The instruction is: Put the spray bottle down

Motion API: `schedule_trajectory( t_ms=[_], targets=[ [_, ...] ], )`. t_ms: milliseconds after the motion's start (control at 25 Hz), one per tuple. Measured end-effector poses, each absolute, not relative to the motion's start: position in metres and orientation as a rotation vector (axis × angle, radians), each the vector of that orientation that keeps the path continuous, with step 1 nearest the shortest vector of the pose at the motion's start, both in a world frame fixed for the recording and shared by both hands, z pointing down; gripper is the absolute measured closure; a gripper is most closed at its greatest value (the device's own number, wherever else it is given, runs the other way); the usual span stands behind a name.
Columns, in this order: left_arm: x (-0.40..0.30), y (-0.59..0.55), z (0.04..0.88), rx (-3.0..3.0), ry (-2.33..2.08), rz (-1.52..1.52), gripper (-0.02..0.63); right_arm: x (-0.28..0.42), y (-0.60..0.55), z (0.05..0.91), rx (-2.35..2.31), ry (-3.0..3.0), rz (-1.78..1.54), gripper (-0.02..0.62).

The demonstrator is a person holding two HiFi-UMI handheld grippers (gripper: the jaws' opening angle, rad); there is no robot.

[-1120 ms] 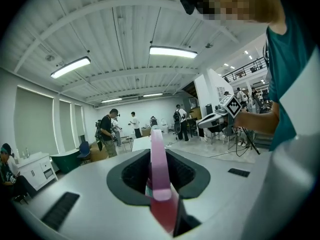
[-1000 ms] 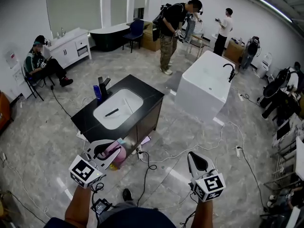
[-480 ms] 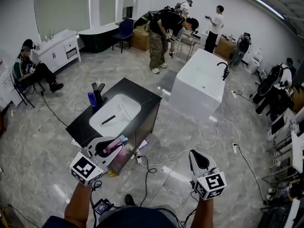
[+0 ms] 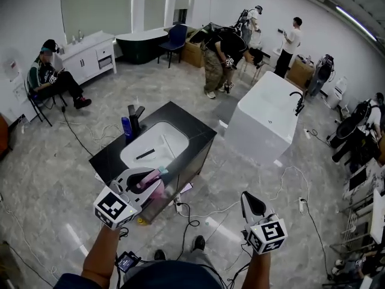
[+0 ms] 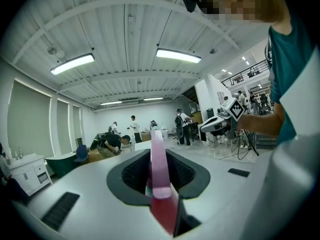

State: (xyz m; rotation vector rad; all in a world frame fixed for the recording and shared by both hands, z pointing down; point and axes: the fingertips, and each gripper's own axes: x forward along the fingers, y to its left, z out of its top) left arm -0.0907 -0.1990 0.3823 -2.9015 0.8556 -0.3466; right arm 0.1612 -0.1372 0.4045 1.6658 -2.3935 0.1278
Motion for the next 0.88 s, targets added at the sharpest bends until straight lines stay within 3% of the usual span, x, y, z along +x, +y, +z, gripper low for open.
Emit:
schedule_trajectory(
  t_ms=[880],
  targets=[
    [-0.021,-0.309,0.433,-2.87,1.171,-0.394,0.52,0.214,-0.271,0.446,1.344,-2.54,0.144,0.584]
  ],
)
